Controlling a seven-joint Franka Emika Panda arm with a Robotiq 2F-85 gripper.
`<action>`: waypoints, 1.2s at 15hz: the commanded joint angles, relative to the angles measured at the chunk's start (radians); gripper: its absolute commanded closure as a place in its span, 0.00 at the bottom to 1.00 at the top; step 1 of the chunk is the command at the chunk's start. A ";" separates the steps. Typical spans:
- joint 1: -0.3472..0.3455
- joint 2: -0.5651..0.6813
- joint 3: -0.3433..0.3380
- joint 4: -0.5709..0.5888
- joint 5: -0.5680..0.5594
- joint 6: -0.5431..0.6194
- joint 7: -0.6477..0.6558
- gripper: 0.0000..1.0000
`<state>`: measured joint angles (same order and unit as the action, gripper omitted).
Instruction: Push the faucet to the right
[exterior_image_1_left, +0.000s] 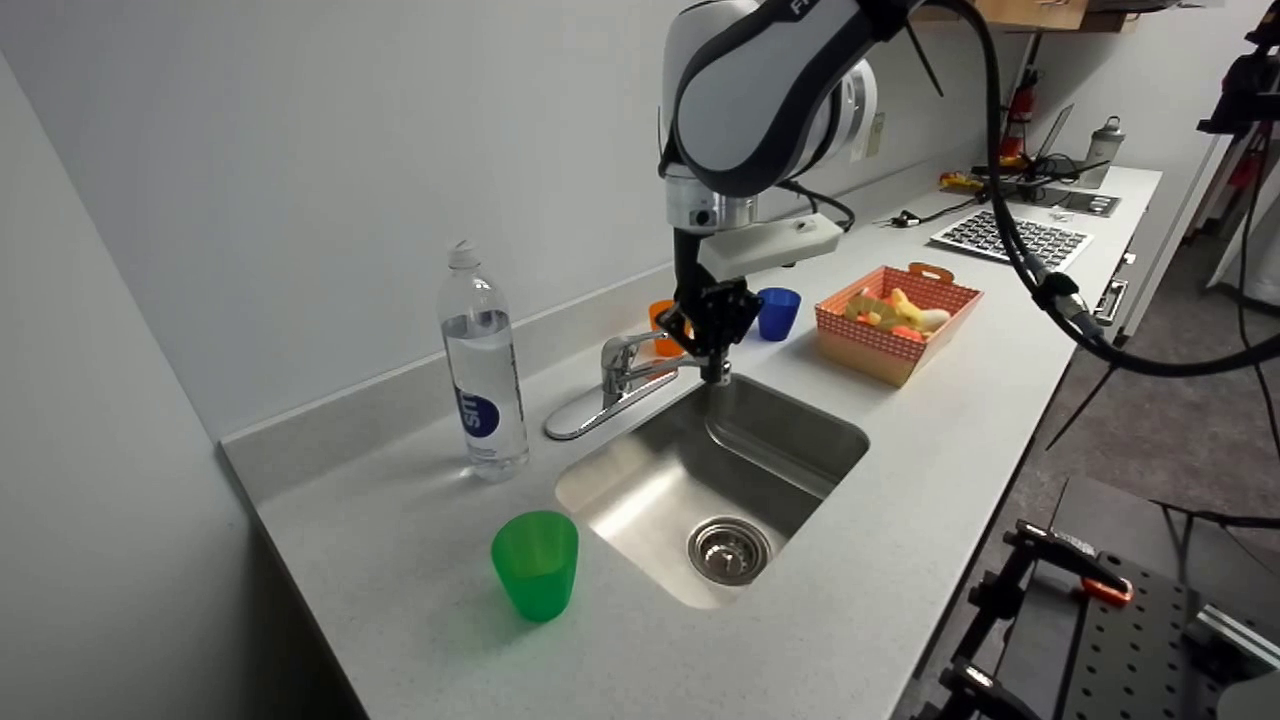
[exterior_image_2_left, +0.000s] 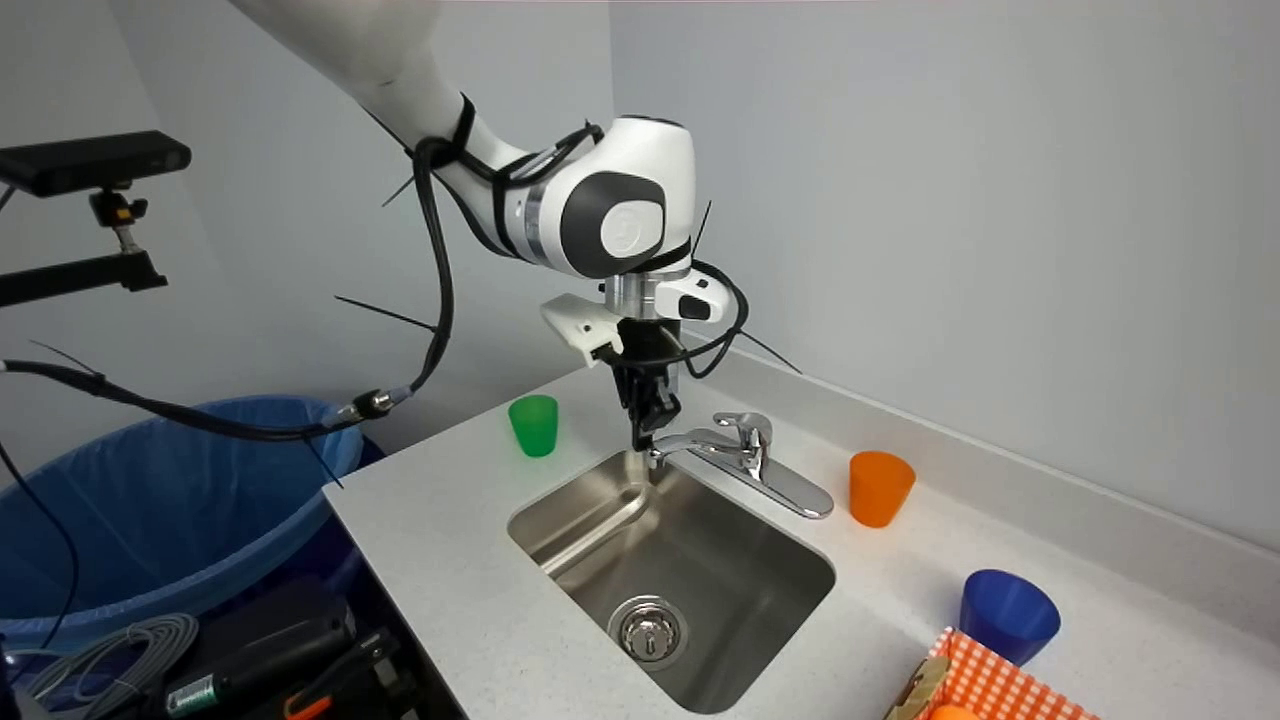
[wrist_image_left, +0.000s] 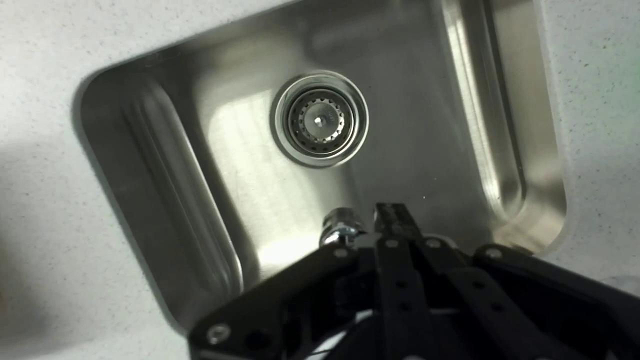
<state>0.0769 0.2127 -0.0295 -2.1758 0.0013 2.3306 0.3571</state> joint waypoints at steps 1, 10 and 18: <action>-0.033 -0.042 -0.030 -0.040 -0.018 0.039 0.017 1.00; -0.107 -0.064 -0.081 -0.025 0.045 0.041 0.008 1.00; -0.146 -0.115 -0.100 -0.022 0.056 0.030 0.001 0.74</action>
<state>-0.0649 0.1421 -0.1398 -2.1779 0.0459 2.3450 0.3579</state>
